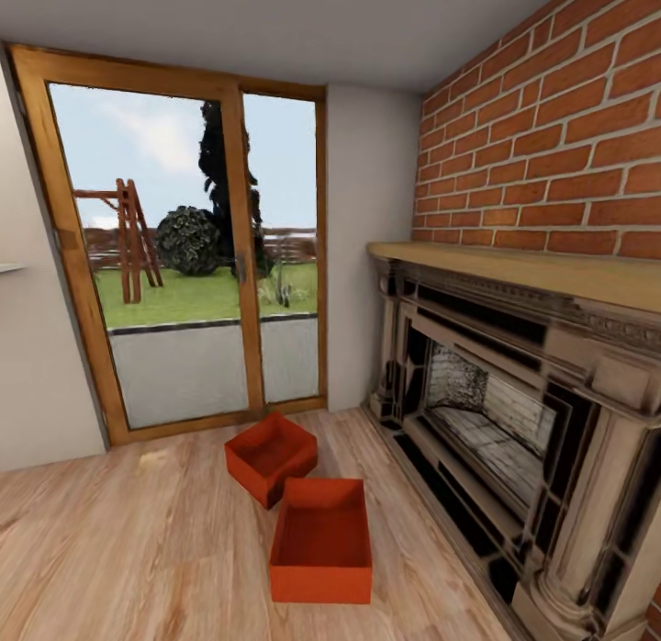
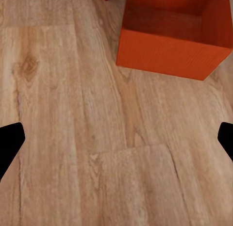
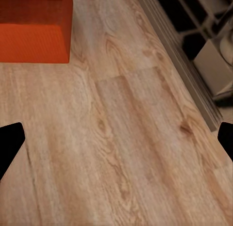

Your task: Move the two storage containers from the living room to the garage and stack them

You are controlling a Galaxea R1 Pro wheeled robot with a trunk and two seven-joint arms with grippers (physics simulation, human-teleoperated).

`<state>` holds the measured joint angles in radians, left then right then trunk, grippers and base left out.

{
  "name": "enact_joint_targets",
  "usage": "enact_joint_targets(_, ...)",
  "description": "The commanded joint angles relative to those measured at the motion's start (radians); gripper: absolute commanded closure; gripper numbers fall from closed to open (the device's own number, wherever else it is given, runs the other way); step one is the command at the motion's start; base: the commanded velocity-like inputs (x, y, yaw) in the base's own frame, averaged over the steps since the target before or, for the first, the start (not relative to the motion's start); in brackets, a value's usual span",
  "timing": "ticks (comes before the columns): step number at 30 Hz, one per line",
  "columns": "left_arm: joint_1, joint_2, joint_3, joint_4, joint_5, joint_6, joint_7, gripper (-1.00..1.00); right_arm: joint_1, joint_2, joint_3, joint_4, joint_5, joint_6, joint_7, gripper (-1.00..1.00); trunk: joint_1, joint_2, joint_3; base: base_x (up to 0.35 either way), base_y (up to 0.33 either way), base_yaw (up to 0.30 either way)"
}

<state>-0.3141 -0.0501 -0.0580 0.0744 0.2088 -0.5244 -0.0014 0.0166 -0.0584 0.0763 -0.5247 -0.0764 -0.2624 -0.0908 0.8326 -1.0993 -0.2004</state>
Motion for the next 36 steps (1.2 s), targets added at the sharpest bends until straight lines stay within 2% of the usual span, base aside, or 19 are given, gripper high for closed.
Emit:
enact_joint_targets(1, -0.002, -0.001, -0.006, 0.004, 0.007, -0.006, 0.0, -1.0, 0.0, -0.001, 0.008, -0.001, -0.008, -0.001, -0.007, -1.0, 0.001, -0.001, -0.001, 0.328, 0.0, 0.0)
enact_joint_targets(20, -0.002, -0.001, -0.006, 0.005, 0.007, -0.006, 0.0, -1.0, 0.0, -0.001, 0.008, -0.001, -0.01, -0.001, -0.007, -1.0, 0.001, -0.001, -0.001, 0.328, 0.003, 0.0)
enact_joint_targets(36, -0.002, -0.001, -0.006, 0.005, 0.007, -0.006, 0.0, -1.0, 0.0, -0.001, 0.007, -0.001, -0.01, -0.001, -0.007, -1.0, 0.001, -0.001, -0.001, 0.328, 0.093, 0.0)
